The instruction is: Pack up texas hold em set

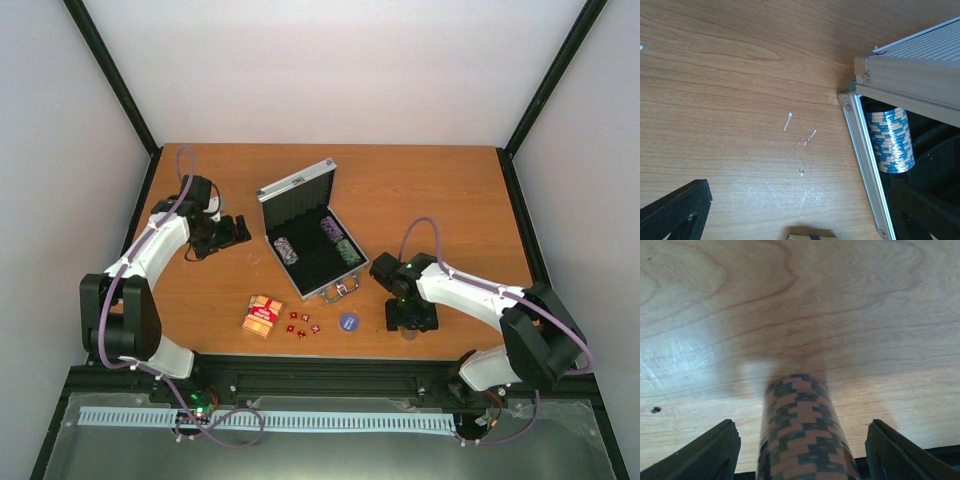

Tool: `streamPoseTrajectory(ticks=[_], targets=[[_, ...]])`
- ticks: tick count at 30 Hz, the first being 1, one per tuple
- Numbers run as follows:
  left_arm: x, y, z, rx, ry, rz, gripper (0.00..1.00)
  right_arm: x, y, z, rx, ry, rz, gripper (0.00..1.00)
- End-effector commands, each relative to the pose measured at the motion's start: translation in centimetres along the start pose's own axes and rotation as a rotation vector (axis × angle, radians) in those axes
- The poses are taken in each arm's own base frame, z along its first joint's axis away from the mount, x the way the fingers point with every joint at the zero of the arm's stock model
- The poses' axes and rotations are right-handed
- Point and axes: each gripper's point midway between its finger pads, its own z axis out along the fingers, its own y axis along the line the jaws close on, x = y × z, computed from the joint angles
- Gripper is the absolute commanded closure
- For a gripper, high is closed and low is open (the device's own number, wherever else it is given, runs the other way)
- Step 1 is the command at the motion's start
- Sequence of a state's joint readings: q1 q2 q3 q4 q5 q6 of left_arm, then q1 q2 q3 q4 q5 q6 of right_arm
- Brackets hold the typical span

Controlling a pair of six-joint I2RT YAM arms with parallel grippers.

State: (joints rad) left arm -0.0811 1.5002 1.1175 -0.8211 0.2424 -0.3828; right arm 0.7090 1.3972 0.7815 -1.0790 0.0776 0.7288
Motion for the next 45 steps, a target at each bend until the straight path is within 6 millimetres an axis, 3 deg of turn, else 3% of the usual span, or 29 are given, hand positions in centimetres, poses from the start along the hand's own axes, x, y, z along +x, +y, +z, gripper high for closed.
streamPoseTrajectory(ticks=[1, 7, 12, 14, 18, 21, 24, 29, 37, 45], targets=[[-0.1, -0.1, 0.1, -0.005, -0.004, -0.009, 0.00, 0.1, 0.5, 0.9, -0.023, 0.024, -0.022, 0.32], [0.0, 0.2, 0.0, -0.017, -0.004, -0.007, 0.00, 0.1, 0.8, 1.0, -0.040, 0.027, -0.036, 0.51], [0.1, 0.3, -0.1, -0.021, -0.002, -0.001, 0.00, -0.1, 0.4, 0.4, -0.021, 0.014, -0.028, 0.96], [0.2, 0.3, -0.1, -0.022, -0.001, 0.000, 0.00, -1.0, 0.8, -1.0, -0.038, -0.023, -0.033, 0.97], [0.2, 0.3, -0.1, -0.022, -0.001, 0.003, 0.00, -5.7, 3.6, -7.7, -0.186, -0.245, -0.042, 0.97], [0.2, 0.2, -0.1, -0.018, -0.001, 0.003, 0.00, -9.1, 6.8, -13.1, -0.378, -0.433, -0.054, 0.97], [0.1, 0.1, 0.0, -0.013, 0.000, 0.005, 0.00, -11.3, 10.5, -16.1, -0.580, -0.550, -0.067, 0.97], [0.0, 0.0, 0.1, -0.006, 0.000, 0.001, 0.00, -14.6, 15.7, -17.2, -0.820, -0.664, -0.049, 0.97], [-0.1, 0.0, 0.7, -0.004, 0.013, 0.000, 0.00, -18.1, 23.8, -16.8, -0.921, -0.760, -0.095, 0.97], [0.1, -0.1, 0.9, 0.004, 0.019, -0.005, 0.00, -17.8, 26.9, -14.3, -0.914, -0.701, -0.089, 0.97]])
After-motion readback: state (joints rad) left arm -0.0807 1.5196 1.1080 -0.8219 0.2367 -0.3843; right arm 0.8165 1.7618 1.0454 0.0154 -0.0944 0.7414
